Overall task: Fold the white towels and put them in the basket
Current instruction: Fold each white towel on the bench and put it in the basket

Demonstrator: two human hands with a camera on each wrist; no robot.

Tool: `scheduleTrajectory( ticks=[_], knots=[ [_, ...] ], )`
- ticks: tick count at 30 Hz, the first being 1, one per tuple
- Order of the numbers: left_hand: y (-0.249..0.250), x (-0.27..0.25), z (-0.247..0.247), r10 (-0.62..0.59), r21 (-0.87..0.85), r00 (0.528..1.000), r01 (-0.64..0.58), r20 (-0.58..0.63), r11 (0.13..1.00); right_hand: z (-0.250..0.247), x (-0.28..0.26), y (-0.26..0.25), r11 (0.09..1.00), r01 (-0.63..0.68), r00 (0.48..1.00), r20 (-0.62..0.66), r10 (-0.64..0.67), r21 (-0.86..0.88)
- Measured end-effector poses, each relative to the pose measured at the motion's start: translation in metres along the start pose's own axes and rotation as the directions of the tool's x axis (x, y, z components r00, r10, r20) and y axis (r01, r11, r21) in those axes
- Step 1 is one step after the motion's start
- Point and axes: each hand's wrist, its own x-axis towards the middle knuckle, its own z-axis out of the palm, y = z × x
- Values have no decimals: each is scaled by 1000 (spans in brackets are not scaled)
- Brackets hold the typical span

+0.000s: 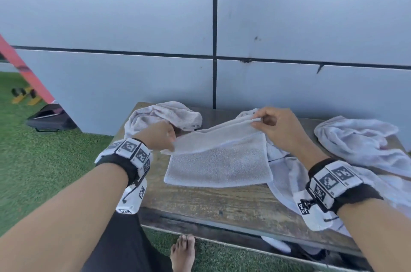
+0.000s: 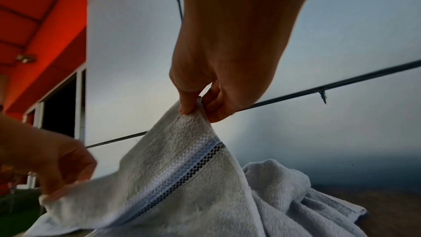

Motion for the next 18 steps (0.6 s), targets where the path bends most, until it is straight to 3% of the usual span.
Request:
scheduleTrajectory(
  ticks=[3, 6, 8, 12, 18],
  knots=[
    [37, -24, 15, 179, -206, 962, -222, -207, 953, 9, -27, -16, 999, 47, 996, 73, -45, -19],
    [81, -47, 34, 419, -280, 850, -507, -319, 815, 14, -46, -32, 996, 84, 992, 91, -83, -13],
    [102, -59, 48, 479, -300, 800, -586, -361, 752, 16, -55, -40, 994, 110, 990, 91, -110, 2],
    [114, -70, 65, 411, -316, 771, -594, -486, 740, 17, -69, -44, 996, 88, 992, 84, -89, 25],
    [112, -77, 68, 333, -416, 770, -592, -544, 690, 12, -79, -45, 992, -6, 997, 73, -3, 125]
  ],
)
